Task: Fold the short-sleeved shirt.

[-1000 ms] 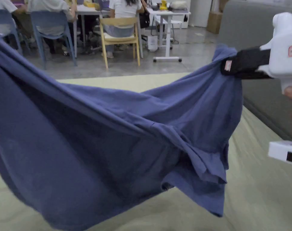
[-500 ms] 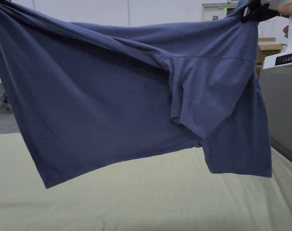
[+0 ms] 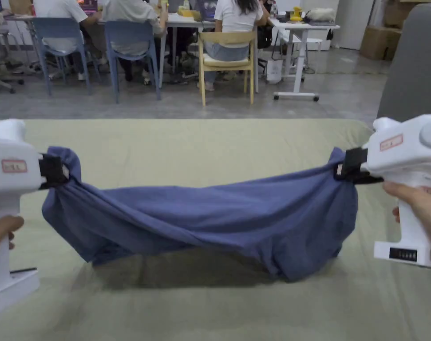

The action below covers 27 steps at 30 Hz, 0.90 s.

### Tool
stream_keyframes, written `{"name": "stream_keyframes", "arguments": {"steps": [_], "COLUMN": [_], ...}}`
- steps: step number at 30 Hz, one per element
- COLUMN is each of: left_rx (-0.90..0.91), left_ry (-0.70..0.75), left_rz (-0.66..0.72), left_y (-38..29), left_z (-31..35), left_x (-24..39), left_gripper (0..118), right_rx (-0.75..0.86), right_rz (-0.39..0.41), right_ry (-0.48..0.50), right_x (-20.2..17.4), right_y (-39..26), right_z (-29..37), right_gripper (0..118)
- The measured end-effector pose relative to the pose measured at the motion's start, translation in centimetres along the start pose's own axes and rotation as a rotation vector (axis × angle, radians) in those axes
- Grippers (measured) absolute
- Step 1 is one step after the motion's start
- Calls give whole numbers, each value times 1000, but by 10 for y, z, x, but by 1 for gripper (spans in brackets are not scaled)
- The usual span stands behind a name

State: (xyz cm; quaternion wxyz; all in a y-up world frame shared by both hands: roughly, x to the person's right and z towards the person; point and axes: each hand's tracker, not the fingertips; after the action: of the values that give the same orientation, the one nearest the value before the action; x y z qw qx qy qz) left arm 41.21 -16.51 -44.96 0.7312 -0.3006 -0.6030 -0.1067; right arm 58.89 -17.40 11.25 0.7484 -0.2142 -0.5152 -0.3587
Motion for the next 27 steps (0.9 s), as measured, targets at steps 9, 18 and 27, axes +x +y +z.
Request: {"name": "stream_keyframes", "arguments": {"steps": [9, 18, 27], "left_rx": [-117, -60, -146], "left_ry": [-45, -15, 38], "left_rz": [11, -28, 47], "left_y": [-82, -171, -266], "left_z": [7, 125, 220], "left_x": [3, -5, -30], "left_gripper": [1, 1, 1], "right_rx": [-79, 23, -8], "right_rz": [-40, 52, 59], "right_ry": [-5, -38, -79], "right_x": [34, 44, 73], "right_y": [-105, -232, -326], "right_z": [-23, 81, 178], "right_gripper": [6, 6, 6]}}
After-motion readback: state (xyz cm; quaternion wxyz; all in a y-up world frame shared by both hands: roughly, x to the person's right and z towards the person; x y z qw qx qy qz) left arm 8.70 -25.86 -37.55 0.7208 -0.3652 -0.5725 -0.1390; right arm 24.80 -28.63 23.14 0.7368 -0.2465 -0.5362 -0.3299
